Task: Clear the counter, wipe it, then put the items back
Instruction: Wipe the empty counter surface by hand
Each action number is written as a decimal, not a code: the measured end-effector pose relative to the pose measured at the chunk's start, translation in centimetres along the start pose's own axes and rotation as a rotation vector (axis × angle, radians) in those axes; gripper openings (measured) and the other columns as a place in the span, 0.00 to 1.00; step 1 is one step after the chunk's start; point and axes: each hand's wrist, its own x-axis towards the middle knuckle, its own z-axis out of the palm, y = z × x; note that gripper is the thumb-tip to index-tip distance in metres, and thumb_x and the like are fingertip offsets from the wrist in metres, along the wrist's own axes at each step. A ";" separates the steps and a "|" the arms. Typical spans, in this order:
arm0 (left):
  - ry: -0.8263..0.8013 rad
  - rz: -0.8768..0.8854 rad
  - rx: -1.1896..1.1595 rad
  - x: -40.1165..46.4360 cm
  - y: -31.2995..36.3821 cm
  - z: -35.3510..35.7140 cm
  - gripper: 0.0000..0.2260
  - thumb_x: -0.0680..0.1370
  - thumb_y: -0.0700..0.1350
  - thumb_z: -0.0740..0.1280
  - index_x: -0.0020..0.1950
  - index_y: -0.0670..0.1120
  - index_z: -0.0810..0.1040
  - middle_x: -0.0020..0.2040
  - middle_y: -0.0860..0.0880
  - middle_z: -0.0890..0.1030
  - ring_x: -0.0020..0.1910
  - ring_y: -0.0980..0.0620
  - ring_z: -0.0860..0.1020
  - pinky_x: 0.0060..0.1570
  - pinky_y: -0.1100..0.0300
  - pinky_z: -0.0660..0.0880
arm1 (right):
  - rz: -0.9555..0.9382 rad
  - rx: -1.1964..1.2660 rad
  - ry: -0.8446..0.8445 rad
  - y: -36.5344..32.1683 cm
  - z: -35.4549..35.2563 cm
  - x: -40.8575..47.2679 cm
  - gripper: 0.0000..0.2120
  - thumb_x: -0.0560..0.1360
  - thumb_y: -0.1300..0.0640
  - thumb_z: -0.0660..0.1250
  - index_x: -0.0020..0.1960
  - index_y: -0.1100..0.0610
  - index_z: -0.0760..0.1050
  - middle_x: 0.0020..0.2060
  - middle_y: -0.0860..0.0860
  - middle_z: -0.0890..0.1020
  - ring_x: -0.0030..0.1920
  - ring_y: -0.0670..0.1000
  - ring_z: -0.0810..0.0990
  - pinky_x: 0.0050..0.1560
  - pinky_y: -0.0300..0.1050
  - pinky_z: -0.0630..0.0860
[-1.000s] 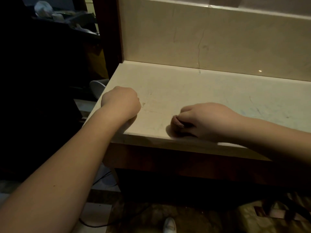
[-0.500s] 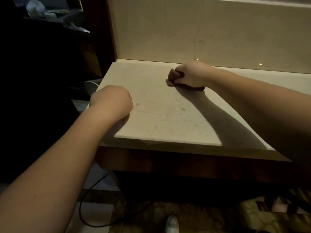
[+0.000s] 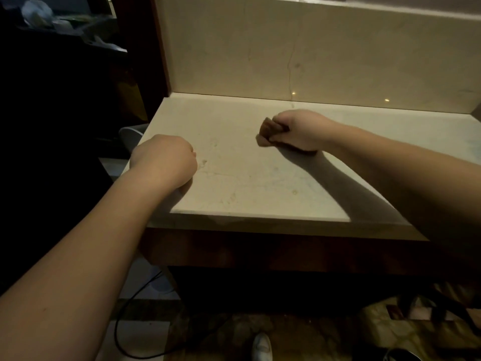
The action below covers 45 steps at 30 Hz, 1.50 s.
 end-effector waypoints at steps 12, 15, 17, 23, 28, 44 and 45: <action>0.019 0.006 0.023 -0.2 0.1 0.0 0.12 0.81 0.46 0.57 0.59 0.50 0.78 0.51 0.44 0.77 0.46 0.44 0.73 0.38 0.51 0.68 | -0.202 0.188 -0.009 -2.7 2.0 -9.6 0.06 0.75 0.53 0.69 0.42 0.46 0.72 0.39 0.42 0.73 0.41 0.44 0.72 0.40 0.38 0.67; 0.007 0.023 0.023 -0.1 0.0 0.0 0.12 0.80 0.45 0.57 0.57 0.50 0.78 0.51 0.45 0.77 0.48 0.43 0.74 0.38 0.51 0.67 | -0.113 0.134 0.066 -2.2 2.2 -6.8 0.07 0.77 0.51 0.67 0.47 0.55 0.76 0.42 0.46 0.75 0.44 0.48 0.74 0.43 0.44 0.67; 0.007 0.032 0.015 0.0 -0.1 0.1 0.12 0.80 0.45 0.57 0.58 0.50 0.78 0.52 0.45 0.77 0.48 0.43 0.74 0.37 0.51 0.66 | -0.073 0.102 0.106 -2.3 2.2 -5.4 0.08 0.77 0.51 0.66 0.47 0.56 0.76 0.42 0.48 0.75 0.45 0.51 0.74 0.42 0.44 0.65; 0.012 0.052 0.040 0.0 -0.2 0.2 0.14 0.79 0.45 0.57 0.61 0.50 0.77 0.55 0.45 0.77 0.48 0.44 0.73 0.33 0.53 0.63 | -0.179 0.170 0.147 -4.3 3.2 -9.4 0.06 0.75 0.53 0.69 0.44 0.55 0.77 0.39 0.46 0.74 0.41 0.47 0.73 0.40 0.42 0.64; -0.022 0.080 0.034 -0.6 -0.3 -0.1 0.16 0.78 0.43 0.58 0.64 0.49 0.75 0.61 0.43 0.75 0.56 0.40 0.73 0.38 0.50 0.66 | -0.247 0.196 0.058 -3.8 2.5 -13.4 0.01 0.75 0.56 0.69 0.45 0.52 0.78 0.41 0.46 0.77 0.43 0.44 0.76 0.43 0.38 0.70; -0.100 0.064 0.018 -0.9 -0.1 -0.8 0.15 0.76 0.43 0.61 0.62 0.49 0.75 0.56 0.45 0.75 0.48 0.45 0.71 0.38 0.50 0.65 | -0.229 0.173 0.028 -3.0 2.6 -14.8 0.07 0.75 0.53 0.65 0.48 0.55 0.79 0.44 0.49 0.79 0.46 0.48 0.77 0.49 0.48 0.73; -0.092 0.065 0.019 -1.1 0.0 -0.9 0.14 0.76 0.42 0.62 0.61 0.48 0.75 0.55 0.45 0.75 0.48 0.44 0.71 0.38 0.50 0.65 | -0.200 0.180 0.026 -2.3 2.4 -15.3 0.06 0.76 0.53 0.66 0.49 0.53 0.79 0.44 0.48 0.79 0.47 0.47 0.77 0.50 0.48 0.73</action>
